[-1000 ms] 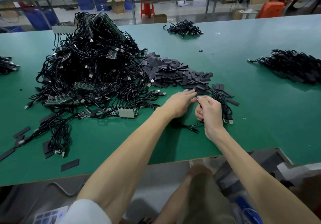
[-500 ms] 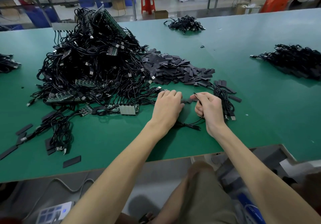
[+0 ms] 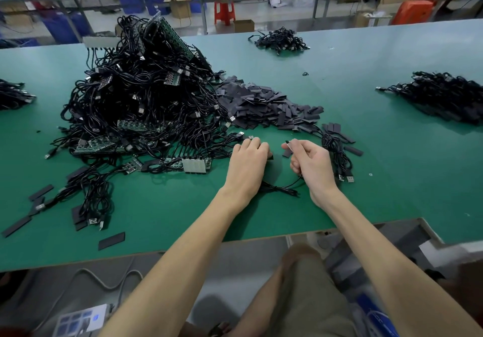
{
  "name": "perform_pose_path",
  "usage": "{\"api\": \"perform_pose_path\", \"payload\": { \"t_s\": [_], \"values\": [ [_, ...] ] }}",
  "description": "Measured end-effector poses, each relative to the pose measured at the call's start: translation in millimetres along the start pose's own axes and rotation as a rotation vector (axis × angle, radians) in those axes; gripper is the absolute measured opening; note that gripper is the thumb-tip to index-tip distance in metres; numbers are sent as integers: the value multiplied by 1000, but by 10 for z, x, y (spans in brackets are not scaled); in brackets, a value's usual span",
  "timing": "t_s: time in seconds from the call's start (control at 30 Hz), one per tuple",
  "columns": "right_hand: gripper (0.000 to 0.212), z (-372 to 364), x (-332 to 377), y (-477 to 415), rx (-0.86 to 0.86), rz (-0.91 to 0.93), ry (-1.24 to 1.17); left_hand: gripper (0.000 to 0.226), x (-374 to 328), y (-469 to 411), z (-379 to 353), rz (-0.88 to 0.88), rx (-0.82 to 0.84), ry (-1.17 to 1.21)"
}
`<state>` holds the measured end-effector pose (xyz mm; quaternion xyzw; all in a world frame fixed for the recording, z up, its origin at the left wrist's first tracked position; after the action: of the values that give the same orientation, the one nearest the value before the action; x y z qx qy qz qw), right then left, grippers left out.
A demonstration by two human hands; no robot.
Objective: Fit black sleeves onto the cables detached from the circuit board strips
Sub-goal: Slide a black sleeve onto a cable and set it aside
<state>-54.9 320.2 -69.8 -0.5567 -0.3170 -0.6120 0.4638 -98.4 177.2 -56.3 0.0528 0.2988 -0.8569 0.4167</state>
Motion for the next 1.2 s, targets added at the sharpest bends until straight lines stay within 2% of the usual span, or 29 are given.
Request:
{"api": "perform_pose_path", "payload": {
  "t_s": [0.03, 0.17, 0.37, 0.5, 0.67, 0.87, 1.2],
  "values": [
    [24, -9, 7, 6, 16, 7, 3, 10, 13, 19, 33, 28, -48, 111],
    [18, -30, 46, 37, 64, 36, 30, 17, 107, 119, 164, 240, -208, 875],
    [15, -31, 78, 57, 101, 55, 52, 12, 331, 199, 154, 453, -226, 1290],
    [13, -34, 75, 64, 122, 78, 68, 15, 315, 226, 136, 460, -171, 1344],
    [13, -32, 60, 56, 119, 78, 68, 19, 234, 216, 123, 392, -97, 1248],
    [10, -31, 46, 53, 137, 73, 89, 17, 232, 217, 108, 354, -97, 1212],
    [21, -91, 89, 80, 214, 134, 203, 16, 249, 216, 83, 337, -79, 1295]
  ]
}}
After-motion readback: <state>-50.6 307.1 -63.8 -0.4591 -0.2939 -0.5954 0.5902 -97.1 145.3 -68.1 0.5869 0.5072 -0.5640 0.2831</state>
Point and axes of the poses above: each hand's wrist, its own y-axis away from the middle knuckle, its own z-axis out of the back of the hand, x = y × z, the point moved 5 cm from there along -y, towards the middle knuckle, and after that the axes turned 15 degrees about y, right-handed, at the moved point
